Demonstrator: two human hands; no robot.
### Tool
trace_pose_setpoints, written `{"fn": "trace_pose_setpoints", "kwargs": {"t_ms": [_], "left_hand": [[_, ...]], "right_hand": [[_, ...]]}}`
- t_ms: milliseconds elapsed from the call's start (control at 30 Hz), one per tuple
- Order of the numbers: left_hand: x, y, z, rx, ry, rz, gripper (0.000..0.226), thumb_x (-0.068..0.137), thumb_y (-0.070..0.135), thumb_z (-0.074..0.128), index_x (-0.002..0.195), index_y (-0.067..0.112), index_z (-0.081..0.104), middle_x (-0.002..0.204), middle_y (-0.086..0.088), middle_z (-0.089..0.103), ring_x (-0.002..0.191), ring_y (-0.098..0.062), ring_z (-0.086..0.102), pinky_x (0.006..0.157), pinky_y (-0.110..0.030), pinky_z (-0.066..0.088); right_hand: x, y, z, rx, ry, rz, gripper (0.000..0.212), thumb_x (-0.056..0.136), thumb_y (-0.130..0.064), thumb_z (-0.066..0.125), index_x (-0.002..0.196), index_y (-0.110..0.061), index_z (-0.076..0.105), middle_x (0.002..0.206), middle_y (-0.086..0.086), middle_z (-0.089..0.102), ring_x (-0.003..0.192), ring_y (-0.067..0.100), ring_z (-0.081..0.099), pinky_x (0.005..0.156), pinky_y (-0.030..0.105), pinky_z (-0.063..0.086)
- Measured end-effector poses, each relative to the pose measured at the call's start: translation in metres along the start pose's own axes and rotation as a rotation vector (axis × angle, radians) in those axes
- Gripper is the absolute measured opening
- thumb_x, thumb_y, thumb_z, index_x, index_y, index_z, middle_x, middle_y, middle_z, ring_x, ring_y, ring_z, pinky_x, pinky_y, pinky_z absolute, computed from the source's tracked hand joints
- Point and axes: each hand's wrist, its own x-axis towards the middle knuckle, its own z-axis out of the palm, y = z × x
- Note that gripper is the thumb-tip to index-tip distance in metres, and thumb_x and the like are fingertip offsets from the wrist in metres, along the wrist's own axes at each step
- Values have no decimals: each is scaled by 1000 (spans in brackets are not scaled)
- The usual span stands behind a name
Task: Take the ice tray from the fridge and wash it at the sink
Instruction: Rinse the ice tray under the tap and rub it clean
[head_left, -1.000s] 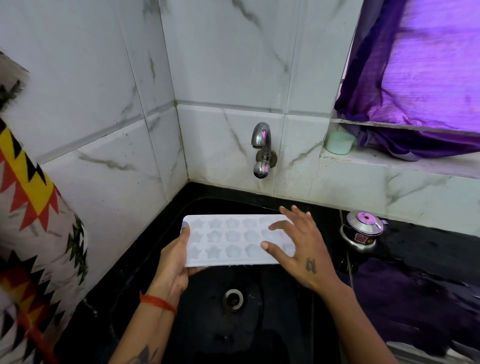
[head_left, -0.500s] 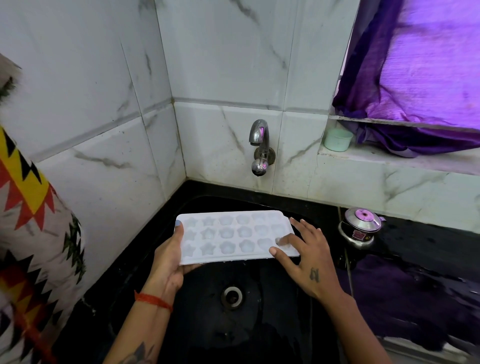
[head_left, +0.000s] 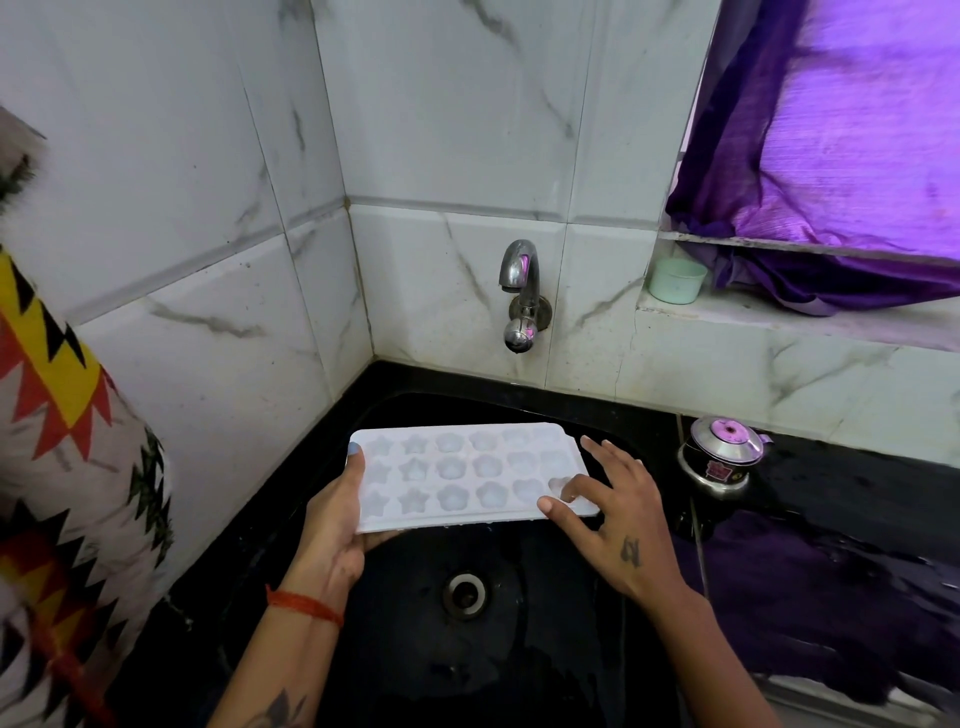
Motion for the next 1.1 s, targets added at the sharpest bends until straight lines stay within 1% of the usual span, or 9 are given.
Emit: {"fn": "trace_pose_setpoints", "kwargs": {"t_ms": [233, 433, 500, 600, 700, 767, 867, 967, 1100], "left_hand": [[-1, 0, 1, 6, 1, 7, 37, 91, 48, 52, 90, 13, 64, 89, -11, 69, 79, -26, 67, 64, -39, 54], [-3, 1, 1, 6, -4, 12, 36, 92, 47, 51, 90, 13, 64, 89, -11, 69, 79, -26, 66, 65, -40, 54], [-3, 1, 2, 0, -3, 14, 35, 92, 46, 51, 89, 13, 63, 88, -10, 69, 79, -26, 66, 65, -40, 54], [-3, 1, 3, -3, -4, 11, 36, 91, 47, 52, 90, 13, 64, 89, -11, 69, 80, -26, 66, 65, -40, 54], [-3, 2, 3, -4, -7, 10, 36, 91, 47, 51, 90, 13, 64, 90, -11, 69, 81, -26, 66, 67, -41, 54], [-3, 2, 3, -5, -7, 12, 36, 91, 47, 51, 90, 13, 64, 90, -11, 69, 82, -26, 66, 68, -41, 55], [-3, 1, 2, -8, 1, 19, 36, 91, 47, 52, 88, 13, 64, 89, -10, 69, 80, -26, 66, 64, -39, 54], [-3, 0, 2, -7, 5, 21, 36, 91, 48, 52, 88, 13, 64, 88, -10, 69, 79, -25, 67, 62, -38, 54], [-3, 0, 1, -2, 3, 15, 37, 90, 48, 52, 89, 13, 64, 90, -10, 70, 81, -26, 67, 64, -39, 54]], "right_hand": [[0, 1, -1, -99, -2, 9, 58, 79, -79, 32, 77, -30, 64, 140, 7, 50, 135, 27, 37, 112, 51, 21], [-1, 0, -2, -93, -45, 44, 67, 77, -83, 26, 86, -31, 67, 143, 6, 47, 138, 26, 34, 112, 50, 19], [0, -1, -3, -53, -54, 58, 66, 76, -82, 30, 89, -31, 69, 144, 5, 46, 138, 25, 32, 112, 52, 23], [0, -3, -5, 25, -73, 77, 52, 76, -74, 41, 93, -33, 70, 146, 4, 43, 140, 23, 28, 111, 53, 25], [0, -3, -5, 70, -89, 96, 50, 76, -71, 43, 97, -35, 71, 147, 2, 41, 141, 21, 24, 112, 51, 24], [0, -2, -5, 84, -98, 103, 49, 74, -72, 44, 96, -36, 71, 148, 0, 40, 141, 19, 23, 112, 46, 23], [0, -1, -6, 96, -99, 105, 47, 72, -73, 47, 92, -38, 71, 147, -3, 40, 140, 18, 25, 109, 37, 22], [0, -1, -6, 97, -97, 102, 44, 72, -73, 49, 89, -39, 71, 147, -4, 41, 140, 18, 26, 110, 41, 25], [0, -1, -6, 82, -79, 78, 42, 73, -73, 49, 84, -38, 70, 146, -2, 43, 139, 20, 28, 110, 49, 27]]}}
